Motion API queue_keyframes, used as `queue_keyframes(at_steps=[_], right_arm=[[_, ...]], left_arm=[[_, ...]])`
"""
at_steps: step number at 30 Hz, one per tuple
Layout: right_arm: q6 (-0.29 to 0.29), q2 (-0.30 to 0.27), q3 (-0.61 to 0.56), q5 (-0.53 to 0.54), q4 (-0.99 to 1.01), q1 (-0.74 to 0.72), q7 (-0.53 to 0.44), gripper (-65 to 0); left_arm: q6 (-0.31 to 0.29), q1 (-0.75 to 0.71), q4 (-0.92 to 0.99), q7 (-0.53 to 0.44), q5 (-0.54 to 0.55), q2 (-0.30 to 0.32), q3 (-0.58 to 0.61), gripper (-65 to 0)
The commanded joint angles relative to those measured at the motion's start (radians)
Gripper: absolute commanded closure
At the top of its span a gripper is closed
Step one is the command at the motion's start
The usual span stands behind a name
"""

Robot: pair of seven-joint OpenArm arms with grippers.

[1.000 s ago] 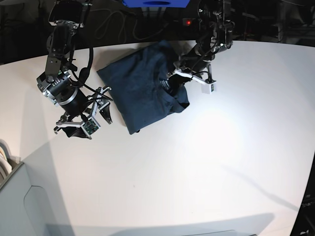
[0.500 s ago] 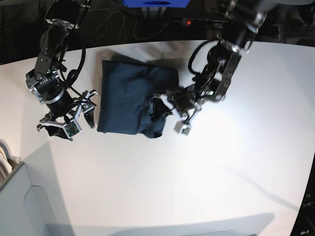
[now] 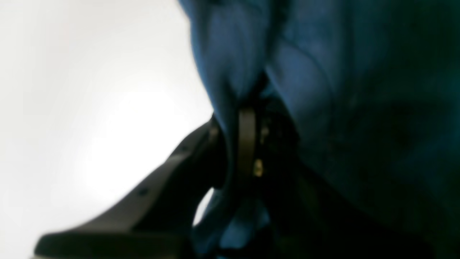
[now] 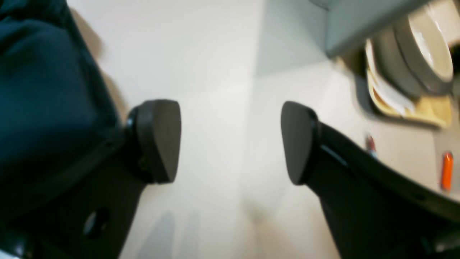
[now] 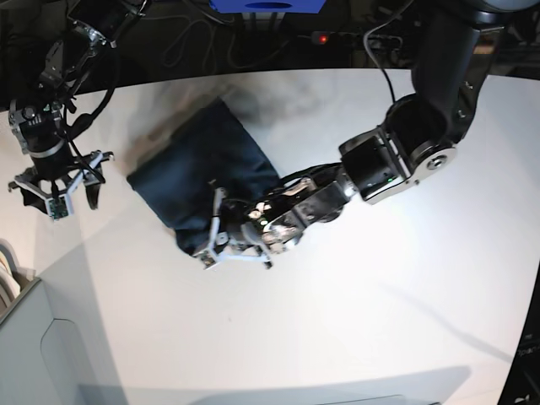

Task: Fold the T-shirt properly
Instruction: 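Drag the bundle with the left gripper toward the right gripper and square it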

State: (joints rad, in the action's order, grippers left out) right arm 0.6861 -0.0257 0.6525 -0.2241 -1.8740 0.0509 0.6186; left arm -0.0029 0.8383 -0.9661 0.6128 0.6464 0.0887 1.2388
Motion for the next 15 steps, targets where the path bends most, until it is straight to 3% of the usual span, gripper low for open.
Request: queue_keyframes(at_steps=[1,3,7,12,13,15], right_arm=[[0.012,-0.01,0.016,0.016,-0.019,0.002,-0.026,-41.3],[0.012,-0.01,0.034,0.016,-0.019,0.01,-0.026,-41.1],[0.012,-0.01,0.059,0.016,-0.019,0.037,-0.026,-41.1],[0.012,-0.009,0.086,0.016,-0.02,0.056,-0.026,-41.1],[0.012,-0.009,0.097,0.016,-0.023,0.062,-0.026,-41.1],[0.012,-0.007,0.112,0.018,-0.043,0.074,-0.026,-41.1]], left_arm=[[0.001,0.059,-0.009,-0.026,0.002,-0.039,0.006,0.0],[0.001,0.083,-0.009,-0.026,-0.026,-0.082,0.054,0.0],[-0.019,0.094,-0.006,-0.027,-0.179,-0.157,0.135,0.0],[-0.262,0.057,0.019,-0.027,-0.365,-0.201,0.137,0.0],[-0.286,0.049,0.019,-0.027,-0.403,-0.203,0.137,0.0],[-0.279,0.029,0.019,-0.024,-0.486,-0.208,0.137,0.0]])
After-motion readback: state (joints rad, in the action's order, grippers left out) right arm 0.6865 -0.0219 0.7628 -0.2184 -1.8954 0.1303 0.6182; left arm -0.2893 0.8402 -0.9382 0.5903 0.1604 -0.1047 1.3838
